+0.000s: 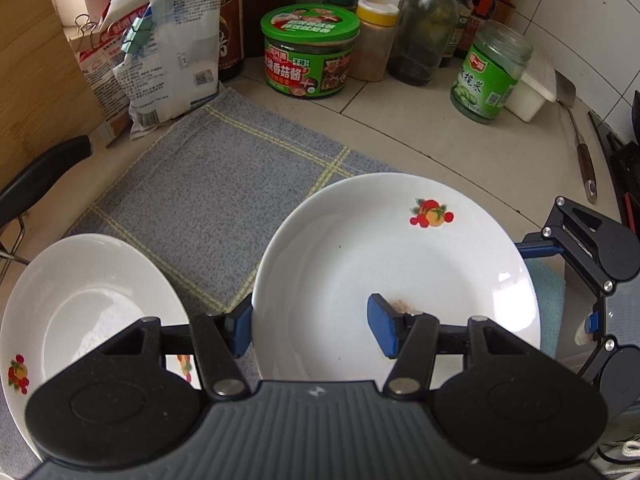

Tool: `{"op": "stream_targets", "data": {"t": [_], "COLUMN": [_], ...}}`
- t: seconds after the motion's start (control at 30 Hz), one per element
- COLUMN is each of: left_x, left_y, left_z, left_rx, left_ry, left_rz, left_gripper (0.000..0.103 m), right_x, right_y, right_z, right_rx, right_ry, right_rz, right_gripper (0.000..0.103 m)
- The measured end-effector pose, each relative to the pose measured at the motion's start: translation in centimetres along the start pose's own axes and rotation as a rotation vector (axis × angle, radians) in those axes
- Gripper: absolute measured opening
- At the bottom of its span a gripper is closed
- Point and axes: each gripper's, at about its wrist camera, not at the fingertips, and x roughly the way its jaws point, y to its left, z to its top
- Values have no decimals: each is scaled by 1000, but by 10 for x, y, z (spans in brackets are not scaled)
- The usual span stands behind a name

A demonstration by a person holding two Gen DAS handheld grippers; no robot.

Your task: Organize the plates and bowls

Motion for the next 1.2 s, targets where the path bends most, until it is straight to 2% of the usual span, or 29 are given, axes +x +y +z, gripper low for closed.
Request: {"op": "stream_targets", "data": {"t": [0.4,1.17,1.2], "left_x": [28,43,43], "left_y": [16,21,21], "left_z": [25,29,29], "left_rx": [-10,-19,-19], "left_ry": [-17,-12,-13], "left_rz": [14,6,7], "left_gripper": [57,57,60], "right_x": [25,39,39], "right_y": [-23,-34,-33], "right_z": [11,12,11], "right_rx": [8,-17,-17], "right_ry": [23,68,67], "right_rz": [-26,-32,-34], "right_gripper": [103,103,103]}}
